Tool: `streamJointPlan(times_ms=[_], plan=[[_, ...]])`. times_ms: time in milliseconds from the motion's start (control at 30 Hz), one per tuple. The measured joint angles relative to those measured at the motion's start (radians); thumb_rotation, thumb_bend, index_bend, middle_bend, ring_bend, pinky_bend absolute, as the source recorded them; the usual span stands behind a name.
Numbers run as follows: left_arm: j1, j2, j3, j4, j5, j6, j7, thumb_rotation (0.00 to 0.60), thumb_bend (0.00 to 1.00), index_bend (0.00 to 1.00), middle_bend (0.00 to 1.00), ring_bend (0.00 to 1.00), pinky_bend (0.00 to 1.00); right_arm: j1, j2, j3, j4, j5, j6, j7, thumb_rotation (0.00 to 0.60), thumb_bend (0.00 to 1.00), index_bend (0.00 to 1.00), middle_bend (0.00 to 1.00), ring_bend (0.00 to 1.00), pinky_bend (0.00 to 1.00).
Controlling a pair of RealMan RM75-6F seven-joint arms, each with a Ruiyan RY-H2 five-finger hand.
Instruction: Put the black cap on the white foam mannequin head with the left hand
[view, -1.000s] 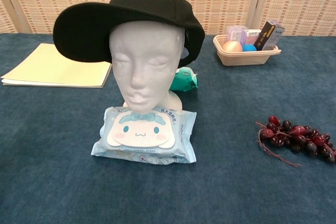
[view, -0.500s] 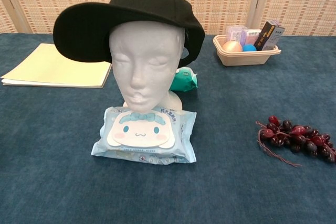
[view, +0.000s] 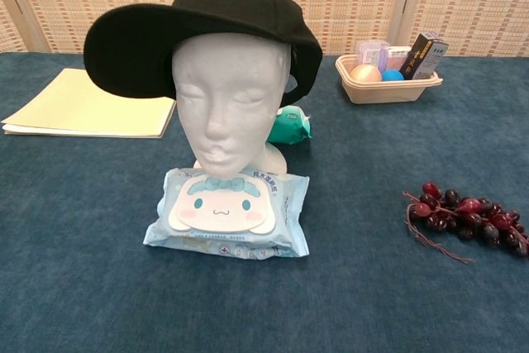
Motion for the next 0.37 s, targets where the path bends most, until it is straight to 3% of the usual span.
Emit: streamJointPlan(times_ms=[367], plan=[[0.002,0.008,-0.009,-0.002,-0.033,-0.063,-0.004,0.600,0.36,0.31,0.49,0.37,0.47,0.020,-0.002,0.002,0.006,0.019,-0.043,0.000,0.600,0.00,0.08,0.19,0.03,0.22]])
